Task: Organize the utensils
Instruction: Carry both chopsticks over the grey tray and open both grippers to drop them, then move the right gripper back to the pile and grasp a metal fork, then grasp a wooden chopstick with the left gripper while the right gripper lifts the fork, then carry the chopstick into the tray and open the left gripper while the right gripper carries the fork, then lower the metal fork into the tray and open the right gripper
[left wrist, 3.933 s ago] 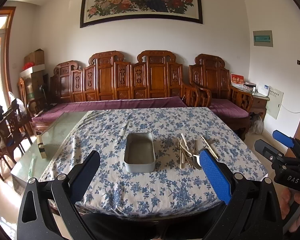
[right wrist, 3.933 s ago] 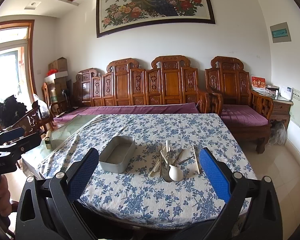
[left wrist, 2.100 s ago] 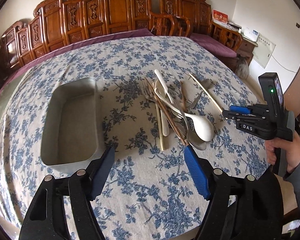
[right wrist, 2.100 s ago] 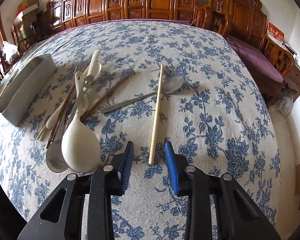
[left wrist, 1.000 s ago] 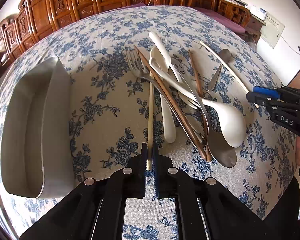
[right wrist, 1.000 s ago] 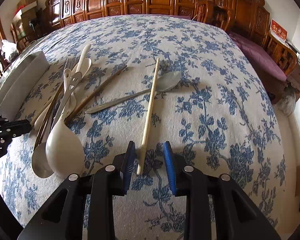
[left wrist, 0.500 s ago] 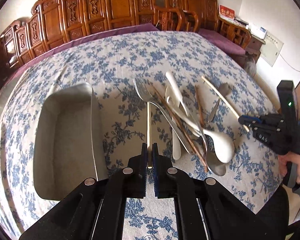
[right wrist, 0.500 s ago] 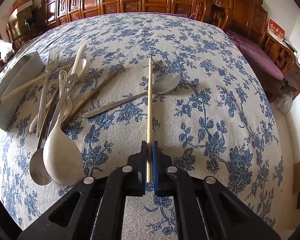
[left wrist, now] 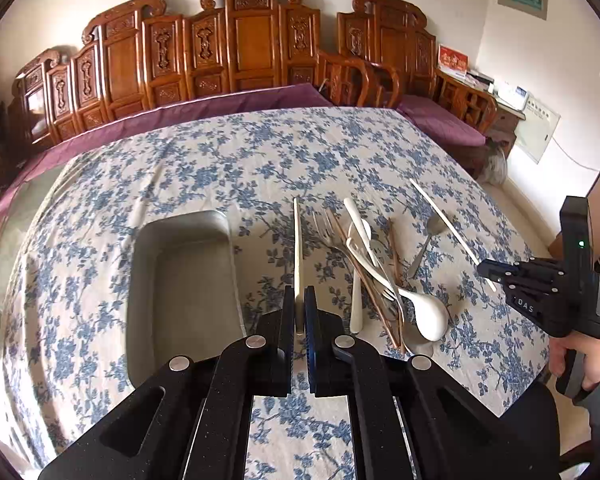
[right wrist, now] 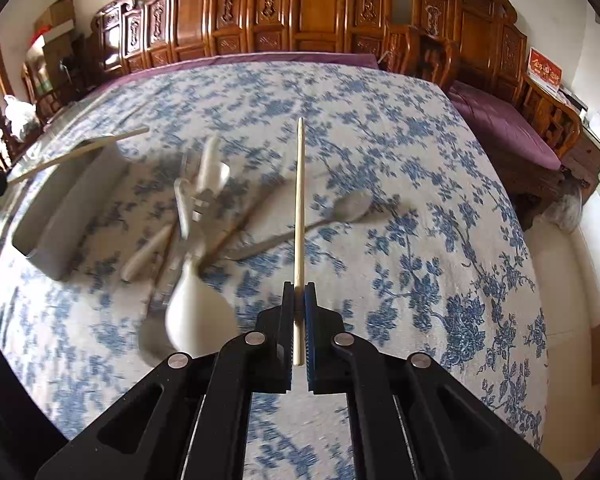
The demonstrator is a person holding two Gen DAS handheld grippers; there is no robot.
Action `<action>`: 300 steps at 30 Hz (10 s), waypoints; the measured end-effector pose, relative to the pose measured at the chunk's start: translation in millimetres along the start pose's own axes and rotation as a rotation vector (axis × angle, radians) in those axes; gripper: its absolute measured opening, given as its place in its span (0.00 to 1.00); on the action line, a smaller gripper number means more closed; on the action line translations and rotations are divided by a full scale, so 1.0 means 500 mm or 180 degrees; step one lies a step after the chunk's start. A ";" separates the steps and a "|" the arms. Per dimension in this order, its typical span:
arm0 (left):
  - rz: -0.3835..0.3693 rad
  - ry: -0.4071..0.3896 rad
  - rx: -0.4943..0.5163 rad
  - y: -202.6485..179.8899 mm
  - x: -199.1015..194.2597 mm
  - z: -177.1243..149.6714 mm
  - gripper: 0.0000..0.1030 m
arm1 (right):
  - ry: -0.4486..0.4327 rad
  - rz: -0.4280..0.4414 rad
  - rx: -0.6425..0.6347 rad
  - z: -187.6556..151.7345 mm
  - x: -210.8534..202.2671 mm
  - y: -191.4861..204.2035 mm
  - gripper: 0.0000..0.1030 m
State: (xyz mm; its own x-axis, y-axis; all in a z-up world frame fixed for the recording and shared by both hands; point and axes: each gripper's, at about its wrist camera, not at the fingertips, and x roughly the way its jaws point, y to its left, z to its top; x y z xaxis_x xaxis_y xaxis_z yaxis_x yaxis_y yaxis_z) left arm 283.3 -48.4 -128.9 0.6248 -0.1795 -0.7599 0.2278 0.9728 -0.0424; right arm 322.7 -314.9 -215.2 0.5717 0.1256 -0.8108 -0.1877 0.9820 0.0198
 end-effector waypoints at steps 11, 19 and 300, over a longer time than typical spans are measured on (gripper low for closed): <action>0.0232 -0.0034 -0.0229 0.129 -0.053 -0.031 0.04 | -0.0158 0.0393 -0.0220 0.049 -0.097 0.150 0.05; 0.0355 0.0145 -0.0418 0.215 -0.013 -0.068 0.04 | -0.0053 0.0609 -0.0558 0.081 -0.098 0.288 0.06; 0.0452 0.0355 -0.0671 0.362 -0.025 -0.103 0.25 | 0.0374 0.1282 -0.1074 0.133 0.149 0.581 0.03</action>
State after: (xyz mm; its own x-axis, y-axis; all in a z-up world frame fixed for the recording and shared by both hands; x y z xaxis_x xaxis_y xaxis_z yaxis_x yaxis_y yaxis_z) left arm 278.2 137.5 -160.7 0.5507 -0.0332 -0.8340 -0.0241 0.9982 -0.0556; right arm 363.9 -10.9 -230.9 0.3119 0.4476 -0.8381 -0.6311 0.7570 0.1694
